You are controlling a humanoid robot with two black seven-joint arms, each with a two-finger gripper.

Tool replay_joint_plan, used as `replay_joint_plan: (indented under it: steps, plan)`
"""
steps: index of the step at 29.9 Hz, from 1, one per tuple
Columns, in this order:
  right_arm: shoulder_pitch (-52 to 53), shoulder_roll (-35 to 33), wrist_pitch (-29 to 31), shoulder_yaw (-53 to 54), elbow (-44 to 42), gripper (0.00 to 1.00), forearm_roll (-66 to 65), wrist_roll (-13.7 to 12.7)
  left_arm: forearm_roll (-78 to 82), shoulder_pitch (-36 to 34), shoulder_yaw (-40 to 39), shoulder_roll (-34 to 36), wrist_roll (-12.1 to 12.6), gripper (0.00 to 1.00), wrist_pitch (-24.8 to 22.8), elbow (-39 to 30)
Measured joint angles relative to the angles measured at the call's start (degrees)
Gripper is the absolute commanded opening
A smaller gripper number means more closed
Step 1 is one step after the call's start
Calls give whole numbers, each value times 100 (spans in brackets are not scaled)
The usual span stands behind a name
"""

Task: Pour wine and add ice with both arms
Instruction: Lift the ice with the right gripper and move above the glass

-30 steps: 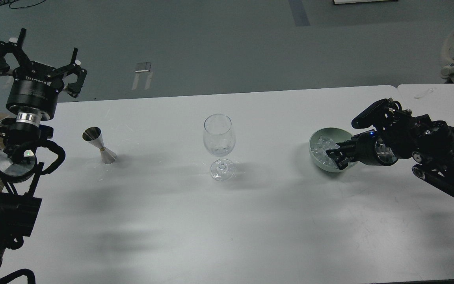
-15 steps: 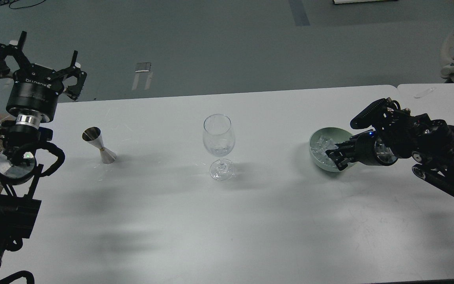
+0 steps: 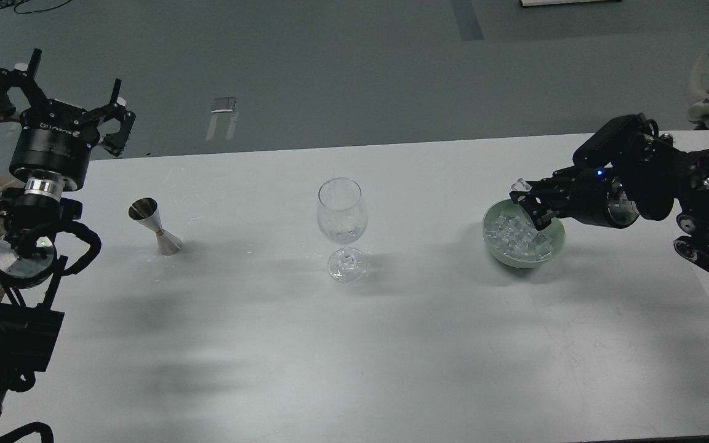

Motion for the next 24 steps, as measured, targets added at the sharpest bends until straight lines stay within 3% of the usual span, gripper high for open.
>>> replay_joint_plan:
  steps: [6,11,24]
  plan:
    - [-41,180,-424,457,32,12,36,19,0,0,-14,49,0,99,2,-12]
    - [-42,741,-729,850,40,12,38,10,0,0,-44,123,5,99,11,-22]
    - [-70,2089,-803,1036,251,13,30,-3,-9,10,-153,221,10,99,13,-17]
